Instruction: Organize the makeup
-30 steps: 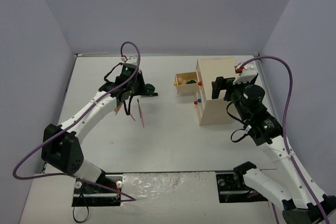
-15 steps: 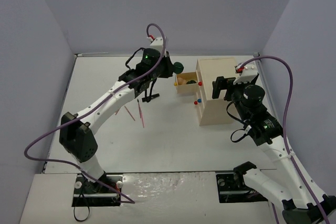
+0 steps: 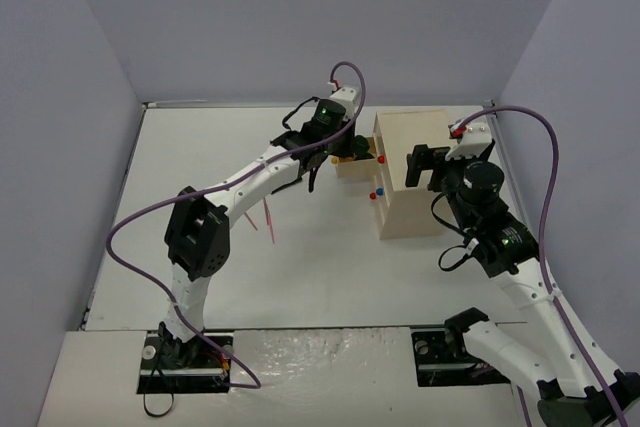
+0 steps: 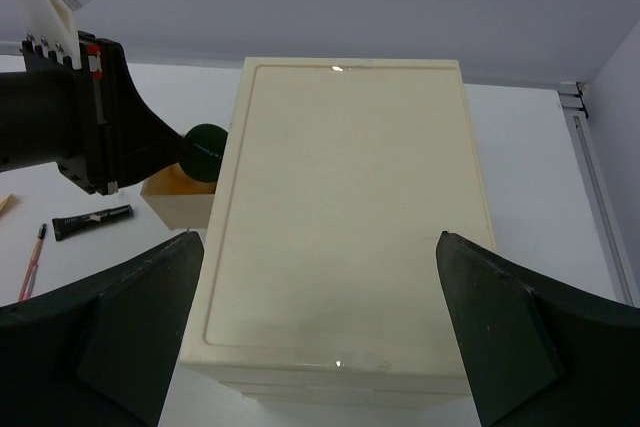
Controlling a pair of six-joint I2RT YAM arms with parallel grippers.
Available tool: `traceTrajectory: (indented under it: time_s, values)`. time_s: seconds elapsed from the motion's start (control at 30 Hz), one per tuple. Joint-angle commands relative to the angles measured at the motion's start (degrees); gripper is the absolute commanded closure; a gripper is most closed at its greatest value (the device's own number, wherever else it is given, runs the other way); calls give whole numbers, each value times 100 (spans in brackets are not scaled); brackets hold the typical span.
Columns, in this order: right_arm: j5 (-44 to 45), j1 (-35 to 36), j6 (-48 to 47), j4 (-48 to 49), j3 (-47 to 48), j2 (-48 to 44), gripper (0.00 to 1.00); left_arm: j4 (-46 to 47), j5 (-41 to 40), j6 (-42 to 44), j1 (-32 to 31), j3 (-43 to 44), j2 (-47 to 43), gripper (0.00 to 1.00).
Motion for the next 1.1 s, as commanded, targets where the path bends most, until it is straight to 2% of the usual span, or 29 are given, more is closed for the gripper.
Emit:
traceTrajectory:
  time_s: [0.0,0.07,0.17,0.2,0.37,0.57,0.63,0.7,0.8,1.0,1.07]
  values:
    - [188,42,-59,431,161,110,0,172,-103,187,-33,216,-387,95]
    - [176,40,-49,430,183,134,0,144,-123,221,-36,210,-378,90]
    - [153,33,-33,422,215,182,0,73,-170,279,-36,253,-329,73]
    - [150,34,-31,420,226,192,0,67,-173,308,-36,272,-325,72]
    - [176,33,-24,412,282,223,0,-3,-193,405,-45,324,-313,56]
    - [323,-140,85,107,744,725,0,86,-293,417,102,-121,-852,50]
    - [-6,-369,121,-230,1087,994,0,215,-293,416,253,-410,-1185,49]
    - [-474,-935,275,-339,1281,1319,0,315,-286,497,363,-853,-1406,45]
    - [-1297,-1532,445,-376,1524,1617,0,499,-46,632,596,-1298,-1768,35]
    - [-2090,-2206,542,-465,1861,2170,0,1030,872,948,1030,-2245,-2028,9]
    - [-2298,-2321,561,-465,1907,2238,0,1100,1090,1127,1078,-2287,-1963,8]
